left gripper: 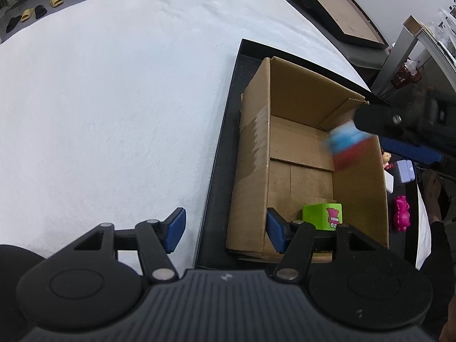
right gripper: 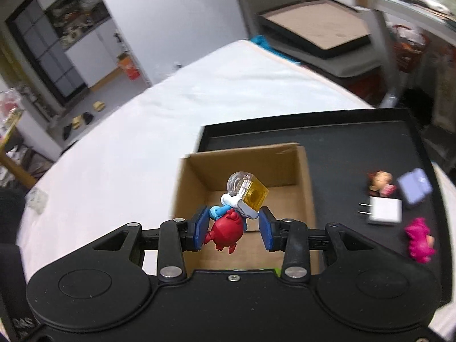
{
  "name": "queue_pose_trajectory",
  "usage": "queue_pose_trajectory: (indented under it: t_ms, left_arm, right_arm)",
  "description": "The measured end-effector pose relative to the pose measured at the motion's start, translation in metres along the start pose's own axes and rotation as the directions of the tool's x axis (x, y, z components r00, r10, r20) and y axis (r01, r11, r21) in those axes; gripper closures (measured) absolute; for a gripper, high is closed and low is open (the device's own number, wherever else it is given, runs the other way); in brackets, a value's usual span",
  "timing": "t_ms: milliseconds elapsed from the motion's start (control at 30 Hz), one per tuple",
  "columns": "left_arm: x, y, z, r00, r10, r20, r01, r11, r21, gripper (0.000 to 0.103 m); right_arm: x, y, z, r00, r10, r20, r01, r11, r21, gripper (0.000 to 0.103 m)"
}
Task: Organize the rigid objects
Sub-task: 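Carry the red figure into the box and release it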
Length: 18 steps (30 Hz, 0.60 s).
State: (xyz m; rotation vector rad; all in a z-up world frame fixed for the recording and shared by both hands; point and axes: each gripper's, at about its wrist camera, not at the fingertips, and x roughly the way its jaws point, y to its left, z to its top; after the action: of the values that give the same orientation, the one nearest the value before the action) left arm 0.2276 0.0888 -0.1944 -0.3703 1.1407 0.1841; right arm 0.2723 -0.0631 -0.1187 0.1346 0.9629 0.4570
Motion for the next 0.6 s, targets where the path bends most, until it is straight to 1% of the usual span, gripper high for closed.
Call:
queue_pose_trajectory:
  t_ms: [33,67,200,600]
  left_arm:
    - [0.0,0.0,0.0,1.0,0.0,0.001,0.0,1.0,0.0,0.044]
    - [0.0,0.0,0.0,1.0,0.0,0.001,0.0,1.0,0.0,0.044]
    - [0.001,-0.002,0.0,1.0,0.0,0.001,0.0,1.0,-0.001,0.044]
    - [-0.002,-0.006,-0.001,1.0,0.02,0.011,-0.02,1.0,0.007,0.044]
  right_arm:
    - [0.001,0.003,0.0,1.0,0.008,-0.002,-0.008,1.0,-0.008,0.052]
    - [0.001,0.005,0.001,1.0,0.013,0.0,-0.013,1.0,-0.015,0.052]
    - [0.0,0.005,0.001,1.0,0.027,-0.009,-0.027,1.0,-0.009,0.052]
    - [-0.004,-0.015,-0.007,1.0,0.004,-0.014,-0.004,1.0,0.019,0.052]
